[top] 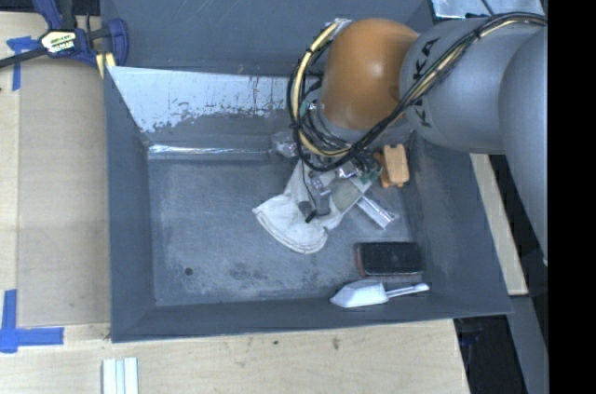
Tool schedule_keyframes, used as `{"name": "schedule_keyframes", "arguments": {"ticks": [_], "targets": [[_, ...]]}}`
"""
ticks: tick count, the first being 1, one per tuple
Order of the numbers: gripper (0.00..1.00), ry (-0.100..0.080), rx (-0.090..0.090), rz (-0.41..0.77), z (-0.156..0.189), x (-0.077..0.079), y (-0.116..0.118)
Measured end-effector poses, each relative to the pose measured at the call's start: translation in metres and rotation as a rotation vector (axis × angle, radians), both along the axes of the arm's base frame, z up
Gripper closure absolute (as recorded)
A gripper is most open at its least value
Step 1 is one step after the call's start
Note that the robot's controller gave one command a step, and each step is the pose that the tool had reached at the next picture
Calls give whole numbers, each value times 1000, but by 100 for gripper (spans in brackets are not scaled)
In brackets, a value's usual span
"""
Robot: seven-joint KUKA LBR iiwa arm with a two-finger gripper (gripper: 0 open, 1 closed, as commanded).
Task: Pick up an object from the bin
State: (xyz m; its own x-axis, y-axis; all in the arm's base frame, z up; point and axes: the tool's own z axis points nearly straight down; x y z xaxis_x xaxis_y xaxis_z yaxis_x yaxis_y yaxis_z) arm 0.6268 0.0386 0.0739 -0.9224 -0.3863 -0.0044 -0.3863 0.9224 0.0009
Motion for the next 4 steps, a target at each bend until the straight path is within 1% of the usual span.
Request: {"name": "schedule_keyframes", "arguments": {"ticks": [1,2,3,4], "targets": [[100,-5,-5,375,-1,3,-10],[100,-5,-5,373,-1,3,-10],[100,-3,-3,370,19,5,-10],[100,-1,-2,368,18,4,-10]]}}
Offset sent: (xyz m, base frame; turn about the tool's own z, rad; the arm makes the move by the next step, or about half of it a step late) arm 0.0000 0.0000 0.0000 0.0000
